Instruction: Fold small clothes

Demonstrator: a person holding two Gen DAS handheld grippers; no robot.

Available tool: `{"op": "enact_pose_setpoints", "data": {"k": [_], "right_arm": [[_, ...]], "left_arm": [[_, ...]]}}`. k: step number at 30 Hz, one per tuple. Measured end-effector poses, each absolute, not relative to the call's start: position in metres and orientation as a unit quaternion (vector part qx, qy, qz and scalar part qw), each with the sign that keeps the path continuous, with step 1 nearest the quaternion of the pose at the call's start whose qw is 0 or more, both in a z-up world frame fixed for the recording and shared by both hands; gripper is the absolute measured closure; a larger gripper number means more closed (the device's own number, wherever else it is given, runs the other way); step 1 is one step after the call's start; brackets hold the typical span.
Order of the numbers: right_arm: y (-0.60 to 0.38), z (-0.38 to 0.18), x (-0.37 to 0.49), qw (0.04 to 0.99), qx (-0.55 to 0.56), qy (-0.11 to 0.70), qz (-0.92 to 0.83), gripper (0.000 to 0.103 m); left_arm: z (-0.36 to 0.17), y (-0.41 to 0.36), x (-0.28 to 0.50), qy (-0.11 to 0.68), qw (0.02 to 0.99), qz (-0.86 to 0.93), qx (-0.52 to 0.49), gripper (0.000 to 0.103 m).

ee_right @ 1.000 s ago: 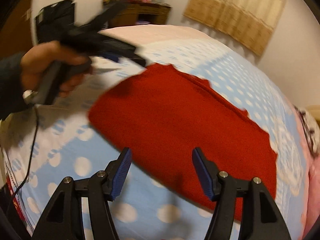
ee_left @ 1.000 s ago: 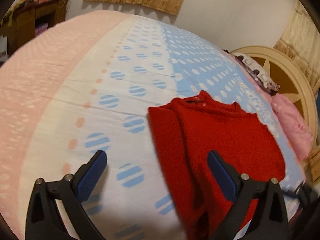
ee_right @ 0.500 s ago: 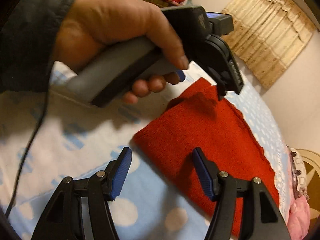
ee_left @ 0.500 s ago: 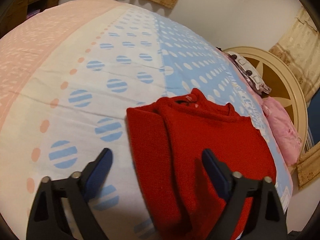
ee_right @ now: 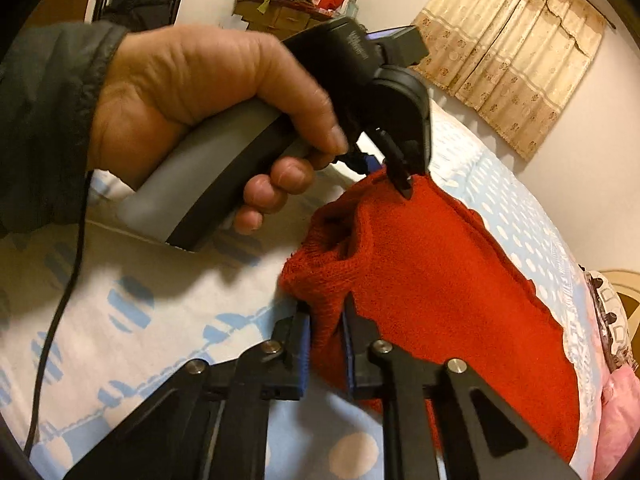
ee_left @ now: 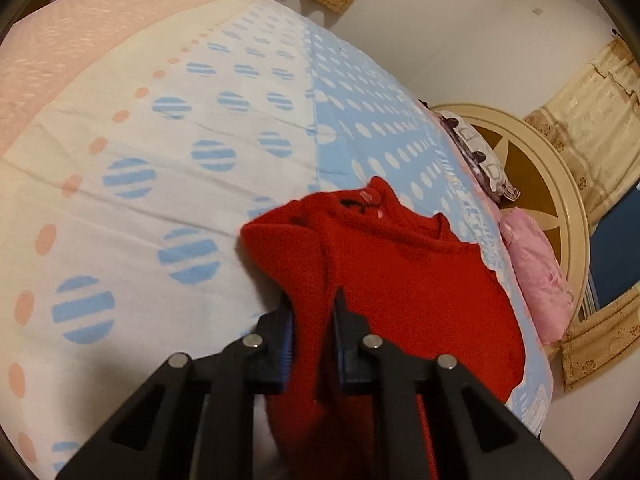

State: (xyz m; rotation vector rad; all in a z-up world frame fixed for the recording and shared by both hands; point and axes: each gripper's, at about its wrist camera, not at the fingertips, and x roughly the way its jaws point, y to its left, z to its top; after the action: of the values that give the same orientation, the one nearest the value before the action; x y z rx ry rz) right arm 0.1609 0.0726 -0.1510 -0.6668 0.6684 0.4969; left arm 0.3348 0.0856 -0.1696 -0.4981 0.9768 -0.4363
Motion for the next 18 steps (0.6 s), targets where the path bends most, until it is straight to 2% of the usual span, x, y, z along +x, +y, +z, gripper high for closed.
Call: {"op": "enact_pose_setpoints", "data": {"k": [10,18], "right_arm": [[0.038,-0.116,0.162,0.888,-0.238,0.303,0.249,0.095],[-0.026,-0.08,0.167,0.917,-0.146,0.282,0.24,0.096]], "left_arm": [[-0.145,0.089,0.333,0.42,0.831,-0.206,-0.301,0.089],[-0.115,0.053,0.344,0.392,0.827,-0.246,-0.32,0.089]]}}
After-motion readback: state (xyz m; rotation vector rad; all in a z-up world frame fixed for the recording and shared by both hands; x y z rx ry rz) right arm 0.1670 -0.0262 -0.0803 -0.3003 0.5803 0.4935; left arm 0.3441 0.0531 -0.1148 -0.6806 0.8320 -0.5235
